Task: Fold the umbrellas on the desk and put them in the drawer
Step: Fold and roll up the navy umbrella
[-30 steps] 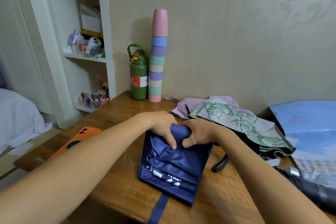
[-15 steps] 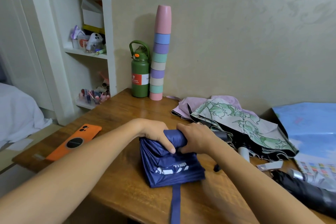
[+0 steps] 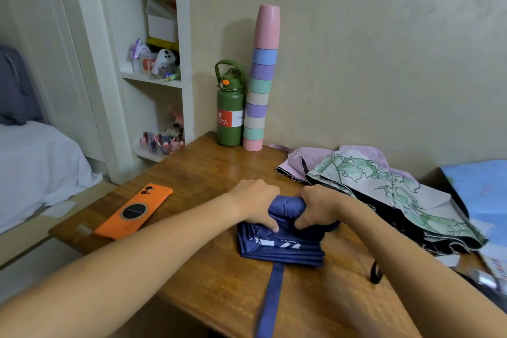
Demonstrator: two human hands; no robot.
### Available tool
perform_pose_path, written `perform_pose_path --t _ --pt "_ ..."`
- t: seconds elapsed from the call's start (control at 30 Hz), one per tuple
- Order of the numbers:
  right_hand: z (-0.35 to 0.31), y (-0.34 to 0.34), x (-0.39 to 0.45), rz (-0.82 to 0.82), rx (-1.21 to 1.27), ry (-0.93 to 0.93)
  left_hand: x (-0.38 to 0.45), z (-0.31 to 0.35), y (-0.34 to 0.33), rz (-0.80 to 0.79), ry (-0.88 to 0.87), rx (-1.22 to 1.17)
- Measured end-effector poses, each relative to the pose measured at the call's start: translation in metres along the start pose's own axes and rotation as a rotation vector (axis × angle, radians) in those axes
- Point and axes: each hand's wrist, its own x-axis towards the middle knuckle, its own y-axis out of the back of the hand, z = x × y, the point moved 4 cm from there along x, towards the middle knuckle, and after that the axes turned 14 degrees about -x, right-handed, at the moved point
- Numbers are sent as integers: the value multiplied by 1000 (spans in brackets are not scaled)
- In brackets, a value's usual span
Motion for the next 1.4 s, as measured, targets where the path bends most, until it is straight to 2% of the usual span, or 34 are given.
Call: perform_pose_path --t 0.07,0.3,0.4,0.47,0.57,0.73,0.83,1.03,1.13,1.27,1.4 --pt "-1 -2 1 -2 16 6 1 -3 0 -34 21 -16" --pt "-1 -8 9 39 27 4 3 -7 2 -5 14 10" --pt "-1 -9 9 46 -8 -8 2 -10 1 -101 20 -84" --pt "-1 -10 9 70 -46 -22 3 -12 1 -210 80 -261" --pt "-4 -12 10 145 -104 -47 8 -16 8 -314 164 -420" --pt "-15 -16 12 374 -282 -13 11 -22 21 -401 154 -410" --pt "-20 -18 13 440 -289 12 14 -23 19 -369 115 -337" --pt "-12 -1 12 297 -174 66 16 -27 12 -207 14 -391" --pt "-12 0 12 302 -181 50 17 -26 12 -168 2 -406" --pt "-17 -5 13 367 -285 18 17 -28 12 -195 10 -423" --pt "-19 -16 8 545 -378 -33 18 -31 11 -188 12 -435"
